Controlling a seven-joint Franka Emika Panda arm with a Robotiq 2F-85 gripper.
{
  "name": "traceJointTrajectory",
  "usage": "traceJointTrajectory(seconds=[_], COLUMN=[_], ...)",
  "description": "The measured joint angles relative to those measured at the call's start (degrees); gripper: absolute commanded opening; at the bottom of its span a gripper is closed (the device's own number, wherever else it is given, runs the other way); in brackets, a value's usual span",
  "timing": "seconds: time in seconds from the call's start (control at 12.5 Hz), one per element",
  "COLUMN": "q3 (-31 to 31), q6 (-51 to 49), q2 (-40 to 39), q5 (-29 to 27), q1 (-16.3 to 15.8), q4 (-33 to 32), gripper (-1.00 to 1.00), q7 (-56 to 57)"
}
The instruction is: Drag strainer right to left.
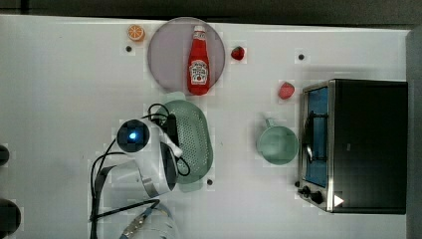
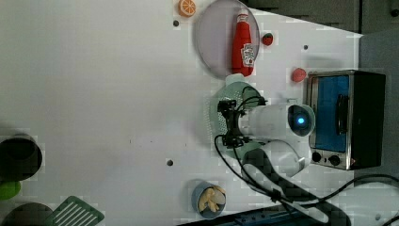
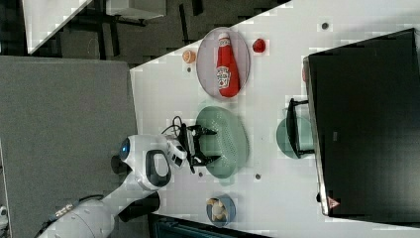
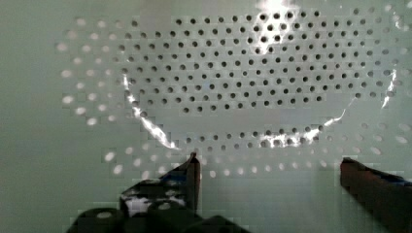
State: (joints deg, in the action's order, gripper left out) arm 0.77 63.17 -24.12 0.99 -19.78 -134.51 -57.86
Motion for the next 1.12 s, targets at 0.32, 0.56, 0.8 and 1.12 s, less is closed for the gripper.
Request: traceJointTrajectory(seconds=[0.32,0.56,0.8,1.12], q3=[0.3,0.5,0.5,1.4], q6=[0.3,-0.6,-3.9,-6.9], q2=[-4.9,-5.8,-5.6,-8.3], q5=[0.2,-0.8,-6.7,-11.6], q1=[-4.8,-7.8,-9.7,-11.6], q4=[6.5,8.7,10.0,15.1], gripper=[1.0,1.0,1.0,1.0], q7=[-2.7,-5.5,-6.4,-7.9])
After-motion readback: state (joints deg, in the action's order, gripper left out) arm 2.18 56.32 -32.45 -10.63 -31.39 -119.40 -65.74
